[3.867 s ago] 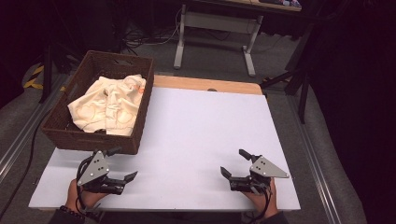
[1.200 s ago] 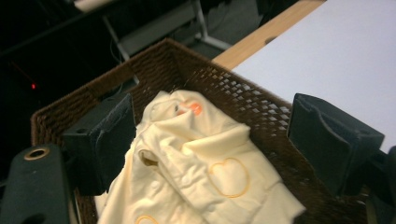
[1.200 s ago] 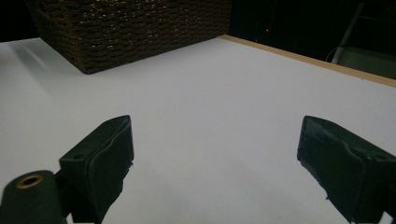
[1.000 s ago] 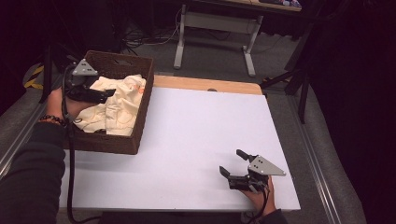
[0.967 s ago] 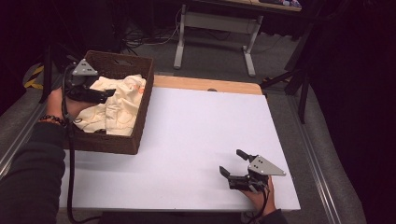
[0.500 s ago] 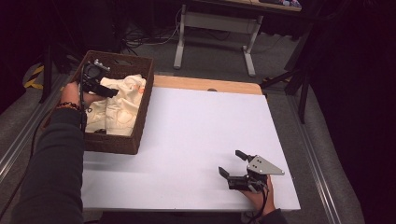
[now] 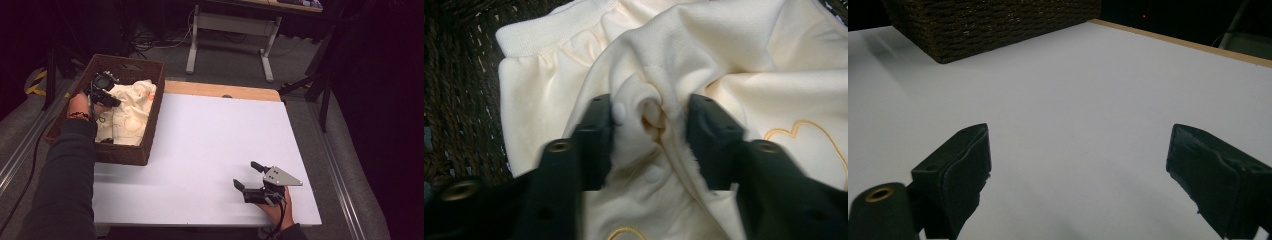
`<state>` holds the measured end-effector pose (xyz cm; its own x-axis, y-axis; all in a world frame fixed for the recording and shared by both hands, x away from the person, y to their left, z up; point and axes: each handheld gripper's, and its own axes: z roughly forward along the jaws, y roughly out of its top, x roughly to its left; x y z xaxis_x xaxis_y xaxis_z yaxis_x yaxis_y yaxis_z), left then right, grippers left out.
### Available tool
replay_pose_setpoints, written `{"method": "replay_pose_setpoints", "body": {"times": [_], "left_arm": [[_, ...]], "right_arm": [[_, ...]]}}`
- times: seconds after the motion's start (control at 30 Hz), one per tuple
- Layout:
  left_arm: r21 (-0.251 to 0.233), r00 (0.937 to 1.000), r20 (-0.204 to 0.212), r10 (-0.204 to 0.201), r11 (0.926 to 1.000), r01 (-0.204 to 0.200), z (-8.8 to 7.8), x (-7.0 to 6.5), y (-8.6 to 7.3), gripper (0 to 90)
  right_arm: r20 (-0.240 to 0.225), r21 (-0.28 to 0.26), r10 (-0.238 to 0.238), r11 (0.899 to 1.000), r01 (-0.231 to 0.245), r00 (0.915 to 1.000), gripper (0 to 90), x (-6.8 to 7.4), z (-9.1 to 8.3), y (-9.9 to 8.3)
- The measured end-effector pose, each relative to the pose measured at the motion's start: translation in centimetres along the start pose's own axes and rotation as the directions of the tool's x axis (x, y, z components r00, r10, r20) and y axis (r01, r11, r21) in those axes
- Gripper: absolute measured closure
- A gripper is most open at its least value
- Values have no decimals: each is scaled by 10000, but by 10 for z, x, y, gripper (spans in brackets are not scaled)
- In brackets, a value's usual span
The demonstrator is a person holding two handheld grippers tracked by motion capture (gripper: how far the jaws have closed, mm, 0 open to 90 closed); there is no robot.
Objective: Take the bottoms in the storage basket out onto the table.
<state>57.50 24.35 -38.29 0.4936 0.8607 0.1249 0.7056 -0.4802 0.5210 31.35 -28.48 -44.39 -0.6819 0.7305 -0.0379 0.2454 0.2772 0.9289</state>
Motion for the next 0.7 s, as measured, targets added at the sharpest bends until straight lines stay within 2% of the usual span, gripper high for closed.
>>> {"method": "replay_pose_setpoints", "body": {"times": [0.03, 0.07, 0.13, 0.37, 0.43, 0.47, 0.53, 0.6, 0.63, 0.7], "left_arm": [[-27, 10000, 13, 48, 10000, -47, -1, 0, 0, 670], [-50, 10000, -62, 51, 10000, -52, -2, 1, -1, 741], [-139, 10000, -34, 58, 9999, -59, -3, 1, -2, 776], [-563, 9994, -330, 96, 9983, -115, -9, 0, -3, 794], [-633, 9983, -542, 234, 9976, -269, -12, -2, -3, 796], [-773, 9988, -459, 143, 9968, -178, -14, -4, -3, 797], [-941, 9970, -677, 385, 9946, -448, -19, -6, -4, 797], [-1092, 9972, -583, 462, 9926, -524, -22, -9, -5, 796], [-1100, 9961, -674, 578, 9918, -650, -25, -10, -6, 796], [-1207, 9964, -515, 672, 9900, -730, -28, -12, -7, 795]], "right_arm": [[-18, 21, -7, 10000, 7, 10000, 114, 0, 0, 0], [-23, 36, -21, 10000, 21, 10000, 115, 0, 1, 0], [-11, 51, -36, 10000, 36, 10000, 116, 0, 1, 0], [-33, 83, -56, 9999, 57, 10000, 116, 0, 1, -1], [-31, 69, -49, 10000, 49, 10000, 117, -1, 1, -1], [-10, 41, -48, 10000, 48, 10000, 118, -1, 0, 0], [-5, 25, -52, 10000, 52, 10000, 119, -1, 0, 0], [-24, 9, -16, 10000, 16, 10000, 119, -1, 0, 0], [-35, 34, -31, 10000, 31, 10000, 119, -1, 0, 0], [-55, 34, -29, 10000, 29, 10000, 119, -1, 0, 0]]}}
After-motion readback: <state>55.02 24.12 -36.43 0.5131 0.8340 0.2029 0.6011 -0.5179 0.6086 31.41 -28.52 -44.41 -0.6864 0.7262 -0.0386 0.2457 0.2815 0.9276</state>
